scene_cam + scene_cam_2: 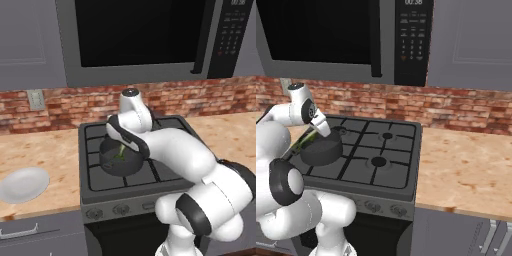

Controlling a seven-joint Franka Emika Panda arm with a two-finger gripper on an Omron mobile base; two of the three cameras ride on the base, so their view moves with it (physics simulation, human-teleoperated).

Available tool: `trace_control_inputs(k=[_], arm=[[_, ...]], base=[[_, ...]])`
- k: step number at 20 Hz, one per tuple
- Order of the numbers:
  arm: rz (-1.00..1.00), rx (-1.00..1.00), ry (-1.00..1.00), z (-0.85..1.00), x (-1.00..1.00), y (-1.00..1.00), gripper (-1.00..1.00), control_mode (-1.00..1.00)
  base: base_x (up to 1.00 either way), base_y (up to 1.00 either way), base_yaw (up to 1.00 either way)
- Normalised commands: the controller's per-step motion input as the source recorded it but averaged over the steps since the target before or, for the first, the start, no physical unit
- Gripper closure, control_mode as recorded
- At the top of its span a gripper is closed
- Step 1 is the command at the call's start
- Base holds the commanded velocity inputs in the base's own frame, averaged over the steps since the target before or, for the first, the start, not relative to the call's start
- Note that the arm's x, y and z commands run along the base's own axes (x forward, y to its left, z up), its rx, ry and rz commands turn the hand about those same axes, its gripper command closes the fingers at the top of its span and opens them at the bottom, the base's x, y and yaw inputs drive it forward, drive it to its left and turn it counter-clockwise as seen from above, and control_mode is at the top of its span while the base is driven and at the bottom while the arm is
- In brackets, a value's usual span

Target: Retrieve the frozen meat and place it in the pot on a burner. Then turn the burner on.

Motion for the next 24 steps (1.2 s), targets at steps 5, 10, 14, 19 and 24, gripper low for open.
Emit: trace_control_inputs(k=[5,10,14,19,24], arm=[[0.00,-0.11,0.00,-0.11,0.30,0.00,1.00,-1.00],[0.00,-0.10,0.00,-0.31,0.26,-0.03,1.00,-1.00],[0.00,-0.02,0.01,-0.31,0.13,0.00,1.00,-1.00],[0.00,0.00,0.00,-0.08,0.02,0.00,1.00,-1.00],[0.00,0.00,0.00,0.00,0.00,0.00,-1.00,-1.00]], base=[[0.00,0.00,0.00],[0.00,0.00,0.00],[0.00,0.00,0.00],[0.00,0.00,0.00],[0.00,0.00,0.00]])
